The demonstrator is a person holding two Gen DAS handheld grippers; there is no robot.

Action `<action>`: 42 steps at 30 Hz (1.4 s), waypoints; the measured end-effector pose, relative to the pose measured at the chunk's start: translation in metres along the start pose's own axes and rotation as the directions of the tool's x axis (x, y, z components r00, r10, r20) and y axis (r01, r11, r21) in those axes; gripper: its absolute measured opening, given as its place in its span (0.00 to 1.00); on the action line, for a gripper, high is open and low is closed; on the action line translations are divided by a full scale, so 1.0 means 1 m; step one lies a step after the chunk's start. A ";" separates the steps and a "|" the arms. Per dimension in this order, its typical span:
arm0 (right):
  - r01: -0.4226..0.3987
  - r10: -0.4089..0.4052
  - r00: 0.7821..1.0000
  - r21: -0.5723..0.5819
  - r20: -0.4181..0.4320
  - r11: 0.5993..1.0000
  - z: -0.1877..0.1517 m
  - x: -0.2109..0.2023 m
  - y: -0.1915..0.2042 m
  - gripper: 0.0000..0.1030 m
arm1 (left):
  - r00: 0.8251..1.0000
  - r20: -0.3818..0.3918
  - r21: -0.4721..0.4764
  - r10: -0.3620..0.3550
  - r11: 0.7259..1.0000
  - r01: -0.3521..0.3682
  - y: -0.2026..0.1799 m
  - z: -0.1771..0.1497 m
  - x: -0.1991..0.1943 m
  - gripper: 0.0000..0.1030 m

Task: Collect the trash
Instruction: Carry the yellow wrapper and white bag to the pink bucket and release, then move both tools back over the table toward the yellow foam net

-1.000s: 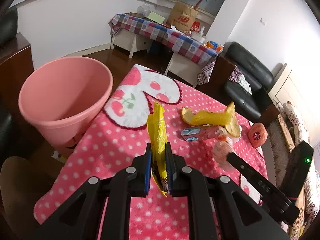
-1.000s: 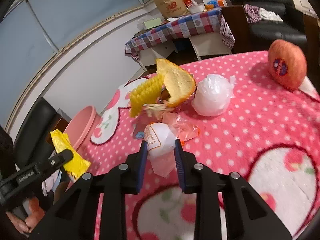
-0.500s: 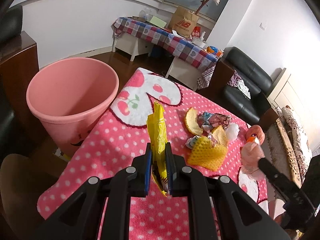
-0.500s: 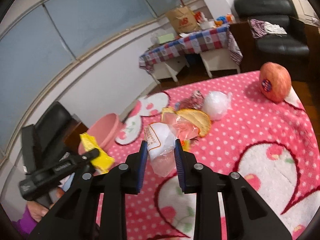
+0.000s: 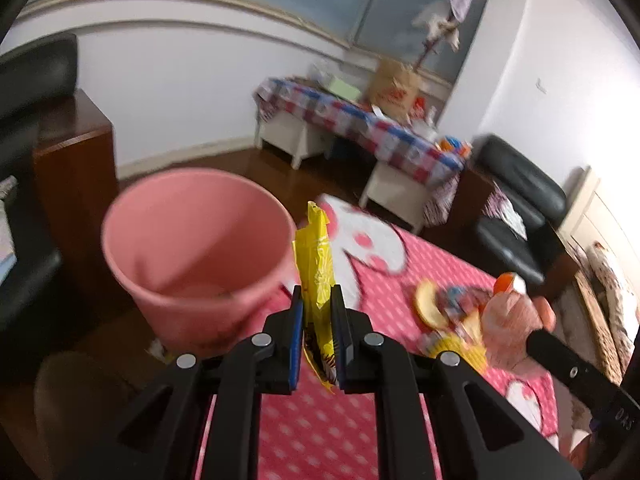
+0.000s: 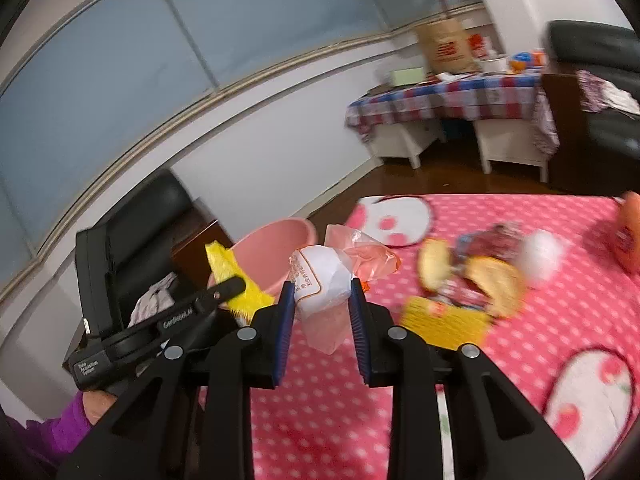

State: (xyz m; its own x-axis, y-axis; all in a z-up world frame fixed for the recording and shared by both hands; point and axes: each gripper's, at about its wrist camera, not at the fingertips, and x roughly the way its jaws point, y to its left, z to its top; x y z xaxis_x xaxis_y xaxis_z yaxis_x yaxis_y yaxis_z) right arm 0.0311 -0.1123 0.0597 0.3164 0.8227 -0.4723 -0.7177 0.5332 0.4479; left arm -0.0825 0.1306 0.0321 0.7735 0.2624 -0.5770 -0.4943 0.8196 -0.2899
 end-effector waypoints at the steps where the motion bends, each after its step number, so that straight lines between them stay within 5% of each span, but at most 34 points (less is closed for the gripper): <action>1: -0.014 0.014 1.000 -0.008 -0.013 1.000 0.003 0.009 0.005 0.27 | 1.000 0.017 -0.003 0.011 1.000 -0.011 0.006 0.005 -0.001 0.11; 10: -0.121 0.114 0.985 -0.048 -0.130 0.991 0.027 0.105 0.051 0.27 | 0.988 0.082 0.057 0.130 0.989 -0.135 0.055 0.029 0.017 0.12; 17: -0.120 0.116 0.971 -0.005 -0.208 0.993 0.030 0.171 0.060 0.27 | 0.986 0.046 0.020 0.159 0.987 -0.160 0.095 0.037 0.043 0.14; 24: -0.094 0.097 0.958 0.024 -0.271 0.995 0.027 0.210 0.055 0.29 | 0.990 0.040 -0.030 0.137 0.990 -0.136 0.118 0.037 0.056 0.41; 29: -0.090 0.097 0.959 0.037 -0.266 0.995 0.028 0.215 0.052 0.42 | 0.991 0.045 -0.057 0.122 0.991 -0.120 0.124 0.035 0.052 0.43; 42: -0.053 0.041 0.983 -0.061 -0.182 0.997 0.015 0.138 0.057 0.43 | 0.996 0.051 -0.005 0.069 0.998 -0.068 0.087 0.024 0.028 0.46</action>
State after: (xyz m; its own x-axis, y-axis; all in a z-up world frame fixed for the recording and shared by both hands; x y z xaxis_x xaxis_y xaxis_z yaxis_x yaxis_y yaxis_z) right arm 0.0437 0.0345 0.0315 0.1690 0.7942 -0.5837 -0.7698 0.4762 0.4250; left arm -0.0946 0.2218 0.0094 0.7571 0.3439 -0.5555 -0.5479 0.7973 -0.2532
